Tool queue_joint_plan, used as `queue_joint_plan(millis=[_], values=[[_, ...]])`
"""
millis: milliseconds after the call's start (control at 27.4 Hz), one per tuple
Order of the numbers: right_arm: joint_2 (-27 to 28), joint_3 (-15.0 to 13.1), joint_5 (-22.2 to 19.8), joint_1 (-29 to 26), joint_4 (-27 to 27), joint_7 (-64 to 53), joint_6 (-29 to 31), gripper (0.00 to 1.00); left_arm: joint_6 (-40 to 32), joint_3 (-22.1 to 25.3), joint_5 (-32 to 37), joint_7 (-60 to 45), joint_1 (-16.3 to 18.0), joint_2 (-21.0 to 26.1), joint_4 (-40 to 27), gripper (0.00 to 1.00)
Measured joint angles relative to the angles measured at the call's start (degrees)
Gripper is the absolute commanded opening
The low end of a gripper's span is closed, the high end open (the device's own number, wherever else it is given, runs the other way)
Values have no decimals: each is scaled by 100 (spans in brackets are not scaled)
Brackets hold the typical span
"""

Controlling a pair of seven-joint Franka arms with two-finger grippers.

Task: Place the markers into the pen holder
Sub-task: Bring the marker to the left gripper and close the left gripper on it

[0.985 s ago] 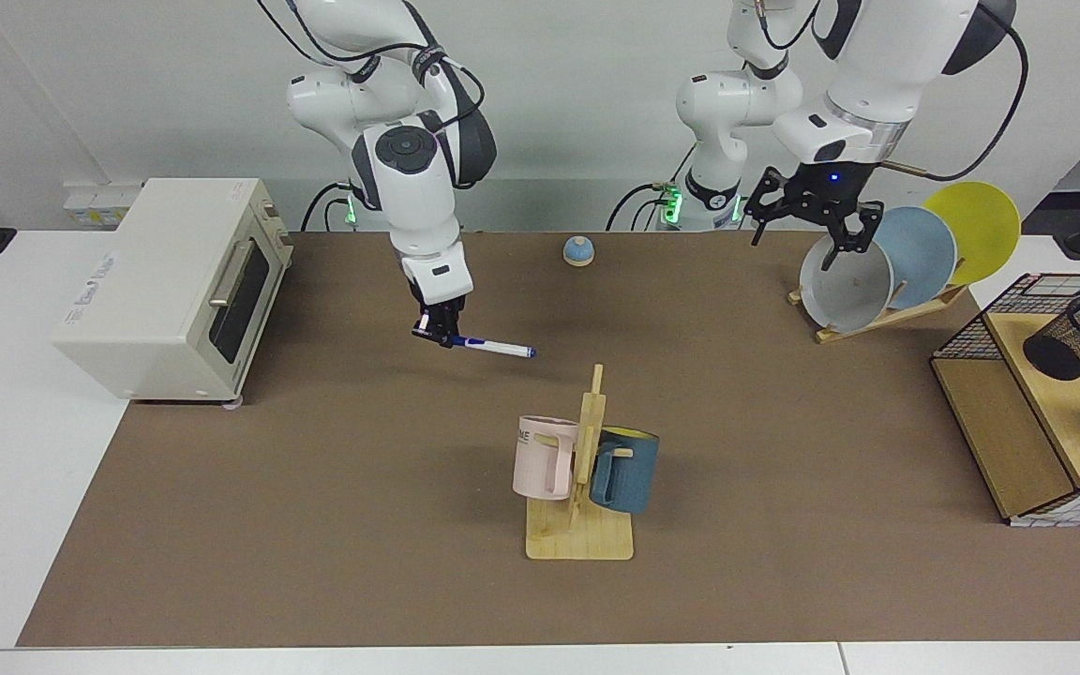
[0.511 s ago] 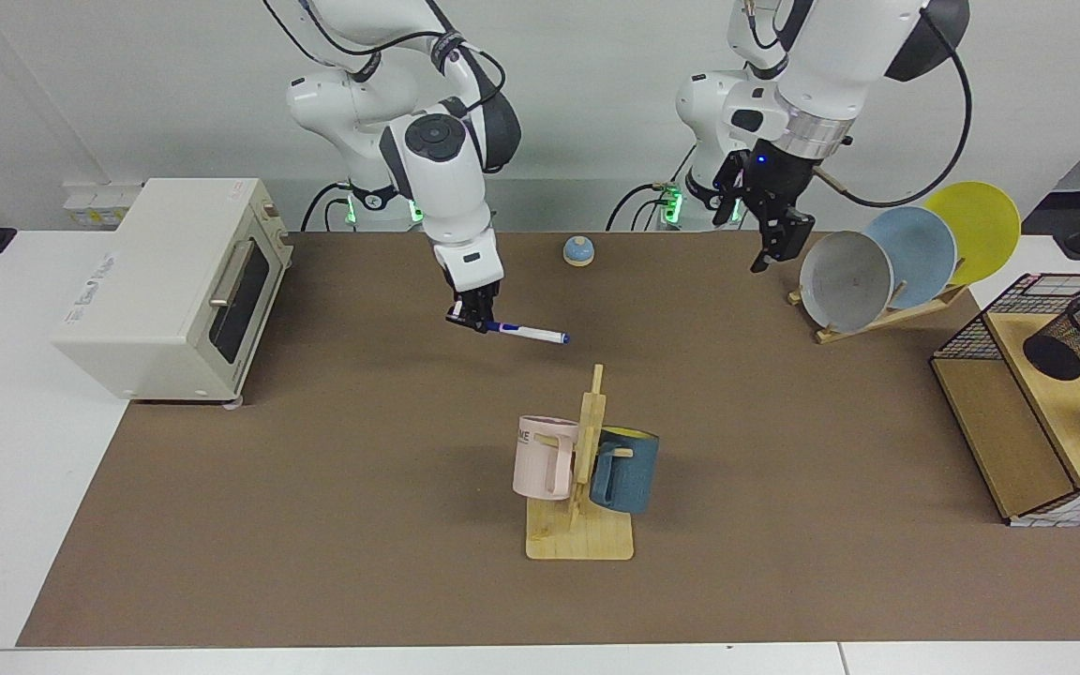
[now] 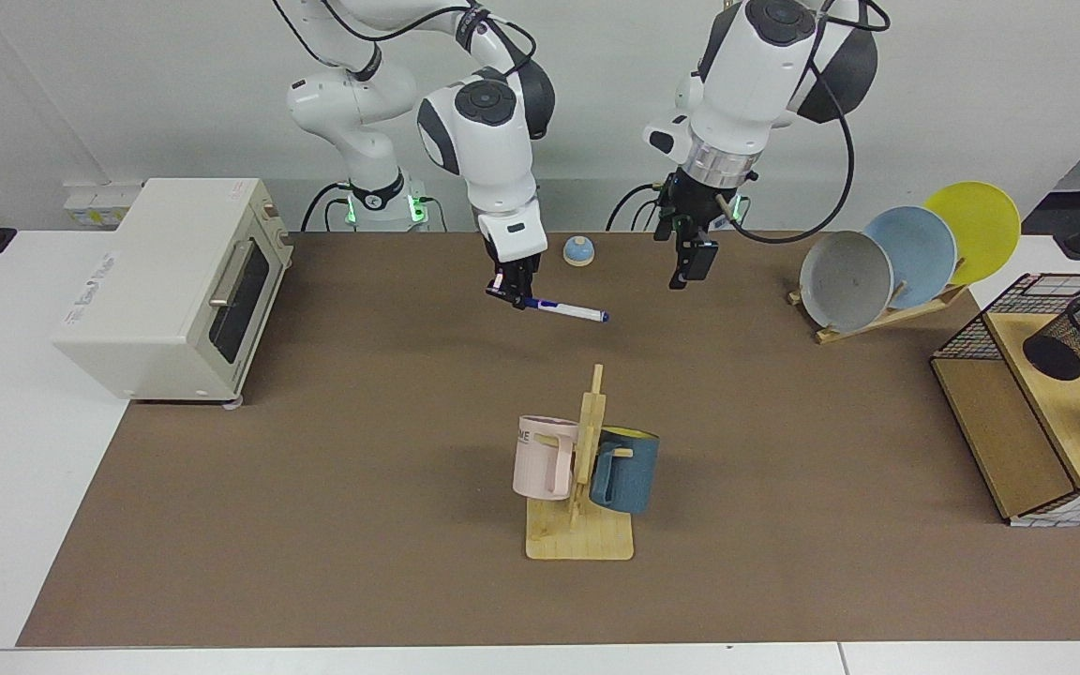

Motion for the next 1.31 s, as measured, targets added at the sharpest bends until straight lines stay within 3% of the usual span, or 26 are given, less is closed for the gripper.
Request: queue_joint_plan(millis=[474,876,985,1241,1314], values=[[0,12,-4,525,246,2,-125,0,512,0,-99,29,-370,221,-132,99],[1,8,-11,577,367,2,-184,0,579,9,-99,201,-420,305,-310,95],[1,8,-11,597,369,2,-184,0,659,5,-99,212,-448,314,-376,83],[2,5,-11,605,373,2,-185,0,682,8,-87,214,-503,319,-401,31],[2,4,-11,605,373,2,-185,0,682,9,-43,216,-503,319,-403,23]])
